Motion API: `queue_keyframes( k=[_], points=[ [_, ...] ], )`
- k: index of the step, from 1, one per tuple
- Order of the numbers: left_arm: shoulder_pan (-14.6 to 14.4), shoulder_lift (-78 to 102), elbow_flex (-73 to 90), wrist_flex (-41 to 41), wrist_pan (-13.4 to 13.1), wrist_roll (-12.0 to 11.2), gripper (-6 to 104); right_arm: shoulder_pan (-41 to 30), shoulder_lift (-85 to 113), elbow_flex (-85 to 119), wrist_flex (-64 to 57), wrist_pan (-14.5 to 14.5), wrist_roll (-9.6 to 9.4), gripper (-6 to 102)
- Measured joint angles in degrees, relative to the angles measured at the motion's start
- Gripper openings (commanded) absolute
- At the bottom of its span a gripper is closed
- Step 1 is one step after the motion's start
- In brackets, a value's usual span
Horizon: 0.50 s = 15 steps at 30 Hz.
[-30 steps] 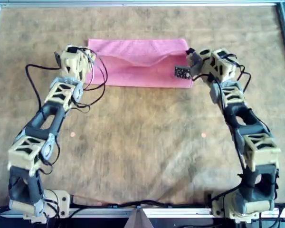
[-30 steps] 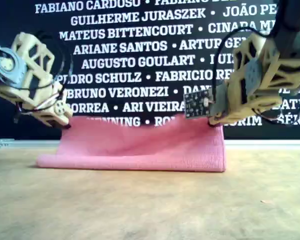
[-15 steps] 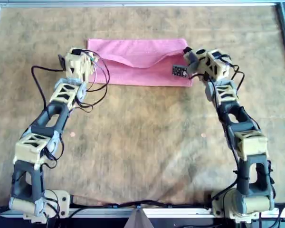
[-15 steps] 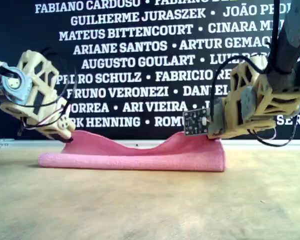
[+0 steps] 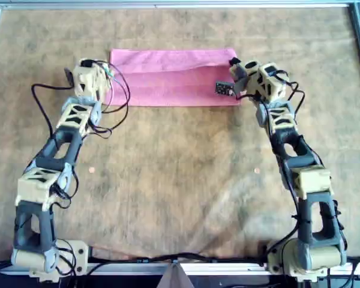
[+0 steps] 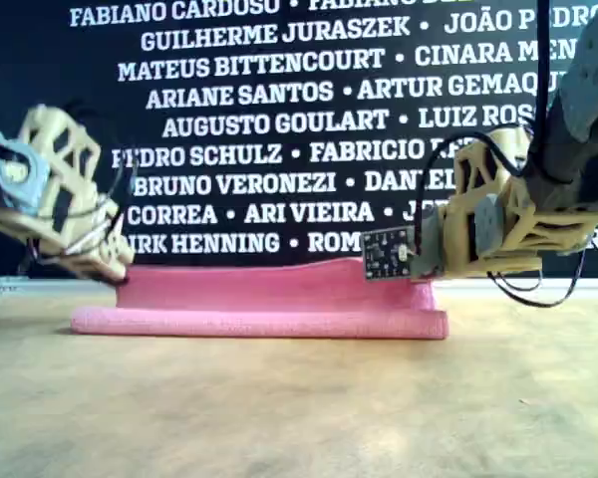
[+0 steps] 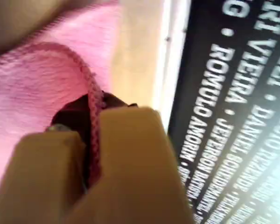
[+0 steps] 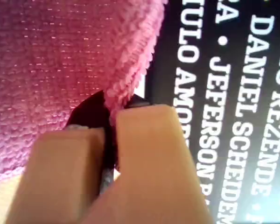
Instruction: Fold a cloth
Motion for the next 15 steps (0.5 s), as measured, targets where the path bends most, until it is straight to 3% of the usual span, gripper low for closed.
queue_keyframes(
  k=[4, 9, 15],
  points=[
    [0.0, -5.36, -3.52, -1.76, -0.26, -0.09, 31, -0.26, -0.53, -0.26, 0.0, 0.35, 0.0, 23],
    [0.0, -8.44, -6.77, -2.02, -0.53, -0.09, 51, -0.62, -0.44, -0.26, 0.0, 0.35, -0.09, 49],
    [0.0, -8.53, -8.61, -2.11, -0.53, -0.09, 61, -1.76, -0.44, -0.26, 0.0, 0.35, -0.09, 57]
  ],
)
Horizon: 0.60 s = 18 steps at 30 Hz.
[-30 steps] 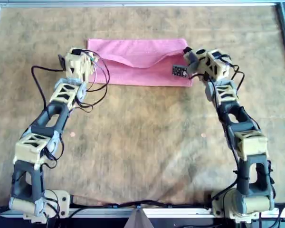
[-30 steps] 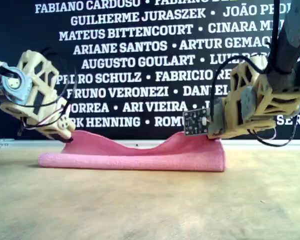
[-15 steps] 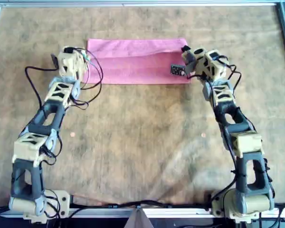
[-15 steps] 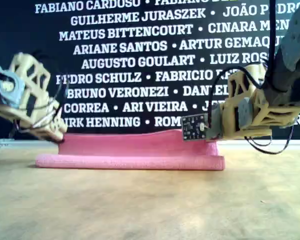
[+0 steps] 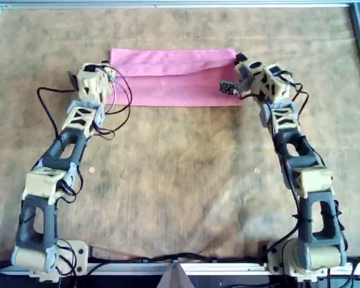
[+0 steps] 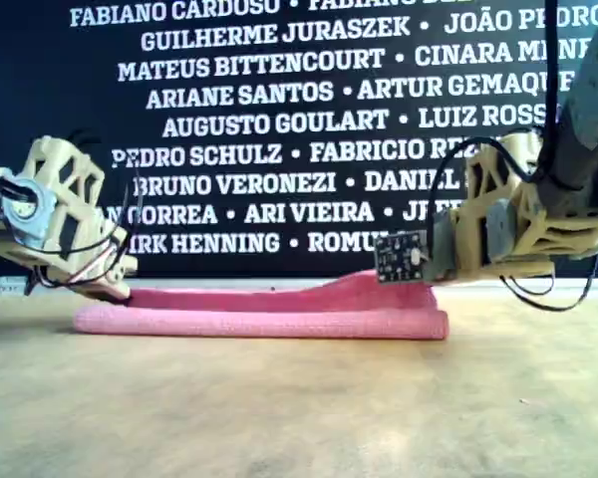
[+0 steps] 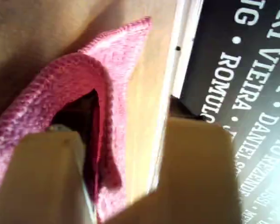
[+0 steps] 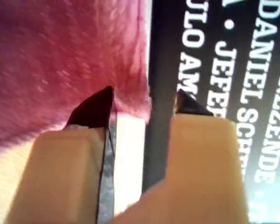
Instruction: Fold a cloth
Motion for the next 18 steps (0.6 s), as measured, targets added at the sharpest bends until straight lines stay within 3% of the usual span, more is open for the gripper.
queue_keyframes(
  k=[8, 18],
  points=[
    [0.09, 0.0, -3.69, 0.0, 0.44, 0.79, 87, -0.26, 0.0, 0.0, 0.0, 0.0, 0.0, 57],
    [0.09, 0.0, -3.69, 0.0, -0.09, 11.95, 92, -3.69, 2.46, 0.0, 0.0, -0.53, 0.0, 57]
  ],
)
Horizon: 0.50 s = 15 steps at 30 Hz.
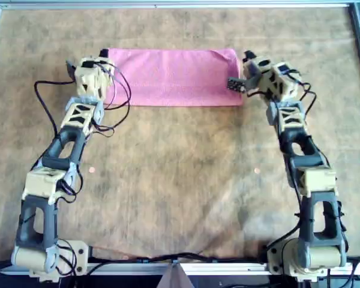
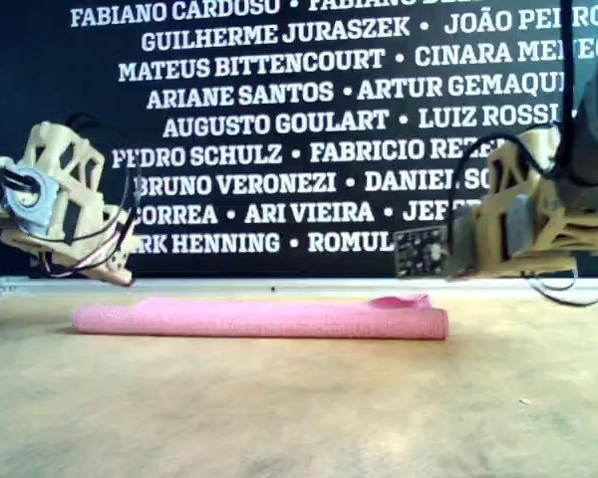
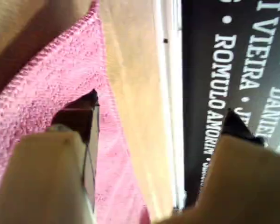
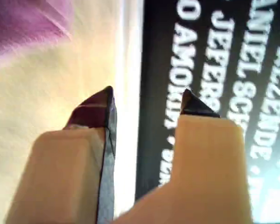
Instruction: Fold a cloth
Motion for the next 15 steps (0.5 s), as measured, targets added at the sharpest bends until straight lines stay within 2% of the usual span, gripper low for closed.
queue_keyframes(
  k=[4, 7, 11, 15],
  points=[
    [0.0, 4.92, 5.01, 0.44, 0.0, 0.79, 92, -1.76, 4.83, 0.0, 0.0, 0.0, 0.0, 57],
    [0.0, 16.17, 15.21, 3.6, 0.0, 0.7, 92, -2.9, 9.49, 0.0, 1.49, -0.26, 0.0, 57],
    [0.0, 38.41, 33.57, 7.47, 0.44, 0.62, 92, -3.87, 18.98, 0.0, 14.59, -0.35, 0.0, 58],
    [0.0, 61.96, 53.26, 8.35, 0.09, 0.79, 92, -3.25, 32.08, 2.72, 34.89, -0.35, 0.0, 58]
  ],
)
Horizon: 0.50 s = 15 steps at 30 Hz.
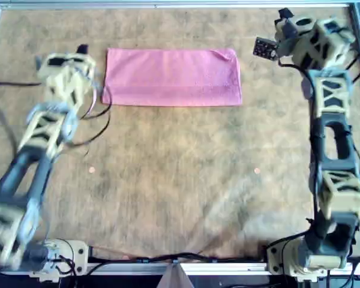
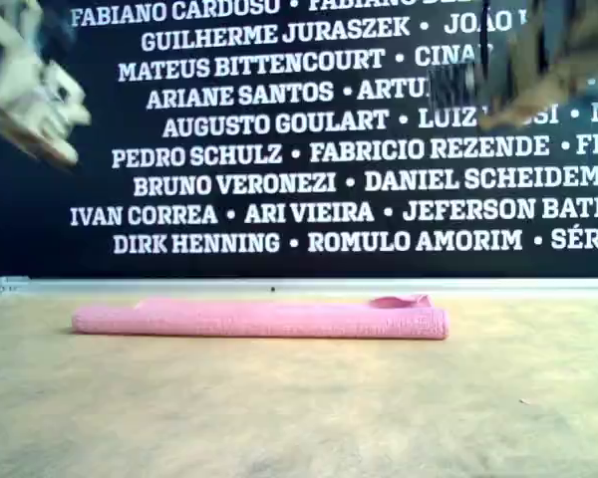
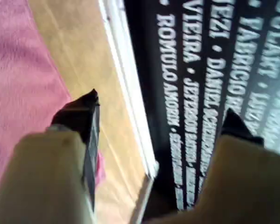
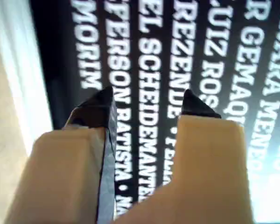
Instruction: Fold a cloth
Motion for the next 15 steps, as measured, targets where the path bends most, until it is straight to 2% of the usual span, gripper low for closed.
queue_keyframes(
  k=[5, 9, 11, 12, 15],
  points=[
    [0.0, 25.93, 21.97, 0.0, 0.0, -0.35, 92, 0.53, 15.03, 6.15, 26.46, 0.0, 0.0, 58],
    [0.0, 42.36, 32.96, 0.18, 0.0, -0.35, 92, -0.44, 24.7, 12.13, 45.18, 0.09, 0.18, 58],
    [0.0, 48.6, 36.39, 0.18, 0.0, -0.35, 92, 0.18, 30.06, 15.56, 51.06, 0.09, 0.44, 58],
    [0.0, 51.42, 37.97, 0.35, 0.0, -0.35, 92, 0.7, 32.96, 17.23, 53.61, 0.09, -0.18, 58],
    [0.0, 57.83, 42.8, 0.44, 0.0, -0.53, 92, 0.53, 42.63, 23.12, 58.01, 0.09, -0.18, 58]
  ],
)
